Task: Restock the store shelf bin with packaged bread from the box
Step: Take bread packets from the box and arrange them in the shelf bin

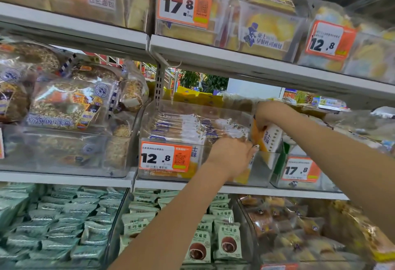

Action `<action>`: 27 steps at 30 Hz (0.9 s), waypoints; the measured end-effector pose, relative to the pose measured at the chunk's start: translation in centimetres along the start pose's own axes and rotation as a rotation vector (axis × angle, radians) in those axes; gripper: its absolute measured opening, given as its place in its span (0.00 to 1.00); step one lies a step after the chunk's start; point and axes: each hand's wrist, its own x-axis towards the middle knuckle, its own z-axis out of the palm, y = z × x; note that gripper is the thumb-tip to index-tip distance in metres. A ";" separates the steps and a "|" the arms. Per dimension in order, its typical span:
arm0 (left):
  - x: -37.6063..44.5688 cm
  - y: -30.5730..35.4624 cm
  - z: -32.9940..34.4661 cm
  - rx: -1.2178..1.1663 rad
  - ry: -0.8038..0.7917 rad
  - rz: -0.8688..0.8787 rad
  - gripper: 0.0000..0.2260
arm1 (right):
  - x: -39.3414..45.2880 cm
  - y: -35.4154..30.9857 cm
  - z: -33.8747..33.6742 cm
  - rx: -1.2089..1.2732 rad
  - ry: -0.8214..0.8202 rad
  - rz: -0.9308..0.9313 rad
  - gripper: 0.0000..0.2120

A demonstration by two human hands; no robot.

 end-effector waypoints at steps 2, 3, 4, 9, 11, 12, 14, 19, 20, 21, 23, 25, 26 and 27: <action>0.0 -0.1 0.1 -0.012 -0.011 0.000 0.19 | 0.5 -0.7 1.0 0.033 -0.010 0.026 0.04; 0.0 -0.1 0.2 -0.018 -0.016 0.000 0.19 | 0.4 -0.9 1.2 0.030 0.005 0.032 0.03; 0.0 -0.1 0.2 -0.025 -0.019 -0.004 0.19 | 0.2 -1.1 1.4 0.033 0.037 0.021 0.08; 0.1 -0.1 0.4 -0.026 0.003 0.004 0.19 | 0.4 -0.1 2.8 -0.157 0.052 -0.173 0.23; 0.0 -0.1 0.3 -0.012 0.014 0.012 0.19 | 0.7 0.6 4.0 -0.197 -0.072 -0.179 0.21; 0.1 -0.1 0.3 -0.004 0.015 0.019 0.19 | 0.7 0.8 4.5 -0.232 -0.111 -0.210 0.21; 0.0 0.0 0.4 0.007 0.007 0.024 0.18 | 0.9 1.0 5.0 -0.308 -0.132 -0.285 0.20; 0.2 -0.2 0.3 0.004 -0.018 0.033 0.18 | 0.1 1.0 4.9 -0.351 -0.150 -0.301 0.26; 0.1 -0.1 0.2 -0.015 -0.035 0.035 0.18 | -0.4 1.0 4.8 -0.258 -0.092 -0.296 0.26; 0.1 -0.1 0.0 -0.042 -0.052 0.032 0.19 | -1.0 1.1 4.8 -0.106 -0.001 -0.279 0.26; 0.0 0.0 -0.5 -0.110 -0.057 0.022 0.17 | -2.5 1.5 4.6 0.263 0.217 -0.240 0.23; -0.5 -0.1 -1.0 -0.209 0.015 0.013 0.14 | -4.7 1.8 4.8 0.560 0.462 -0.242 0.20; -1.2 0.0 -1.0 -0.246 0.067 0.007 0.12 | -6.2 1.7 5.2 0.679 0.571 -0.247 0.19; -2.1 0.1 -0.9 -0.253 0.132 0.001 0.13 | -7.9 1.5 5.8 0.792 0.671 -0.243 0.17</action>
